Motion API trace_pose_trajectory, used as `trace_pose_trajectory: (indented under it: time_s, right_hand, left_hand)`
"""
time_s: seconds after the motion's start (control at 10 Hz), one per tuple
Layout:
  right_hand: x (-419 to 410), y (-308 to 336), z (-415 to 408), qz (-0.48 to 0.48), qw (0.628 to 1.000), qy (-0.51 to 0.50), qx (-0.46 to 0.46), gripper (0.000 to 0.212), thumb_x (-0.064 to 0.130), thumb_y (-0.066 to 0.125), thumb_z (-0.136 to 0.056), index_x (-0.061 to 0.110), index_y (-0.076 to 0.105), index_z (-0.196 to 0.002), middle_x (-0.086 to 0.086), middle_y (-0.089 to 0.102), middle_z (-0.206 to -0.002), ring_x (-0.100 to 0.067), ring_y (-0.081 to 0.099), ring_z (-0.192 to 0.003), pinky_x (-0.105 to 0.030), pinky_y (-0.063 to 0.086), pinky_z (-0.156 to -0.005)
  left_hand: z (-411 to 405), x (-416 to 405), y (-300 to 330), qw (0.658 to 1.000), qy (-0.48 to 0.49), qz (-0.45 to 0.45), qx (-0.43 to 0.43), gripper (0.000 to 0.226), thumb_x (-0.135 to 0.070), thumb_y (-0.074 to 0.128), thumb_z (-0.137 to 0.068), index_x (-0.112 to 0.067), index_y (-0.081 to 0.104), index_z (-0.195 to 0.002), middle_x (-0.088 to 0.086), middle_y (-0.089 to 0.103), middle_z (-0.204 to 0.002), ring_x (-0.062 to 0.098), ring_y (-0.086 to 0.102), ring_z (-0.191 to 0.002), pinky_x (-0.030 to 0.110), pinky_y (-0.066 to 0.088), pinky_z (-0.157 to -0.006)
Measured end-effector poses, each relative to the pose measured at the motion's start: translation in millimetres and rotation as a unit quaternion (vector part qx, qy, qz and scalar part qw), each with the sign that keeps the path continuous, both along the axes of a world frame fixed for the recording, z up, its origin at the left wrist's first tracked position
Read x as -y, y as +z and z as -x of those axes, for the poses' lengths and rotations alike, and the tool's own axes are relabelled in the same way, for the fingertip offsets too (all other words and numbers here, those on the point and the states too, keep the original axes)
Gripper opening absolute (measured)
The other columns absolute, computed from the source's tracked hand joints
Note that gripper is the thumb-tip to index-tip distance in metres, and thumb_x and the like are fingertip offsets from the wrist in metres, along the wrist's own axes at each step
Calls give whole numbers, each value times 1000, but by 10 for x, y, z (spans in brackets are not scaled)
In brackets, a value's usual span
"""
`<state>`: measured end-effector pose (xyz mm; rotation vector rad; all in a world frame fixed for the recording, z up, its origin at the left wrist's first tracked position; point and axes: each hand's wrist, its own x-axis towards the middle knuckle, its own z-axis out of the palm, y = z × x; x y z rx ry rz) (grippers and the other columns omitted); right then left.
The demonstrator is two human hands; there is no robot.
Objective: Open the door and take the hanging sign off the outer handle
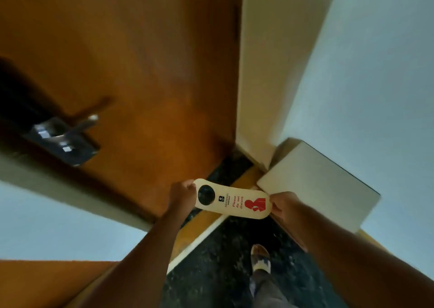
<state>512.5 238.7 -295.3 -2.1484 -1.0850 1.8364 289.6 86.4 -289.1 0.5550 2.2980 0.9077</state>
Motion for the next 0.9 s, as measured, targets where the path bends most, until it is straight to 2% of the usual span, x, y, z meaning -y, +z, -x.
trace_pose_trajectory:
  time_s: [0.1, 0.2, 0.3, 0.4, 0.5, 0.6, 0.7, 0.8, 0.9]
  right_hand:
    - [-548, -438, -482, 17, 997, -58, 41, 11, -2, 56, -94, -7, 59, -103, -23, 64, -107, -36, 67, -98, -48, 56, -91]
    - [-949, -858, -892, 18, 993, -83, 81, 18, -1, 57, -93, -7, 64, -108, -19, 64, -92, -31, 64, -87, -45, 57, -90]
    - [-1233, -1218, -1266, 29, 989, -101, 109, 14, 0, 59, -92, -7, 67, -102, -15, 59, -82, -25, 53, -72, -36, 49, -70]
    - [-1508, -1726, -1623, 74, 980, -157, 100, 8, 5, 64, -92, 2, 66, -99, -18, 65, -101, -27, 57, -85, -38, 50, -74]
    - [-1693, -2129, -1829, 101, 970, -202, 87, 4, 8, 65, -93, 9, 62, -90, -20, 65, -109, -31, 63, -97, -43, 54, -90]
    - [-1846, -2505, -1953, 115, 960, -243, 72, 24, 10, 66, -93, 7, 61, -116, -17, 63, -113, -32, 64, -101, -42, 56, -89]
    - [-1918, -2758, -2021, 132, 955, -254, 72, 36, 13, 67, -93, 7, 58, -127, -14, 62, -108, -31, 63, -99, -41, 56, -88]
    - [-1945, -2866, -2024, 130, 959, -229, 99, 44, 16, 67, -94, 6, 53, -135, -13, 63, -111, -31, 60, -98, -40, 53, -93]
    - [-1930, -2815, -1914, 84, 968, -198, 127, 57, 15, 67, -93, 7, 44, -143, -17, 53, -141, -28, 57, -105, -27, 49, -81]
  left_hand:
    - [-348, -862, -433, 997, -53, 55, 29, 37, -15, 48, -100, -4, 58, -134, 17, 60, -135, 33, 57, -119, 40, 50, -96]
    - [-654, -1523, -839, 993, -73, 76, 56, 42, -17, 46, -100, -9, 51, -141, 15, 52, -144, 33, 50, -129, 42, 44, -103]
    - [-883, -2049, -1232, 988, -97, 83, 89, 48, -18, 45, -99, -15, 44, -147, 13, 50, -146, 32, 48, -132, 45, 43, -105]
    - [-1128, -2647, -1801, 980, -124, 100, 122, 54, -18, 50, -97, -14, 39, -150, 14, 55, -141, 32, 52, -128, 43, 45, -103]
    - [-1313, -3031, -2272, 973, -142, 105, 151, 57, -17, 53, -97, -13, 35, -151, 16, 54, -141, 31, 52, -128, 43, 45, -104]
    - [-1446, -3306, -2743, 964, -162, 130, 169, 61, -20, 57, -96, -15, 32, -152, 14, 52, -144, 30, 51, -130, 42, 45, -104]
    - [-1498, -3463, -3097, 955, -181, 160, 170, 63, -23, 58, -95, -20, 32, -152, 10, 54, -142, 29, 52, -128, 43, 47, -102]
    - [-1470, -3519, -3253, 946, -209, 176, 176, 67, -20, 59, -95, -24, 27, -154, 7, 49, -147, 28, 48, -133, 41, 45, -102]
    - [-1437, -3447, -3251, 933, -263, 202, 142, 74, -23, 61, -95, -25, 19, -156, 7, 35, -157, 30, 37, -141, 47, 40, -110]
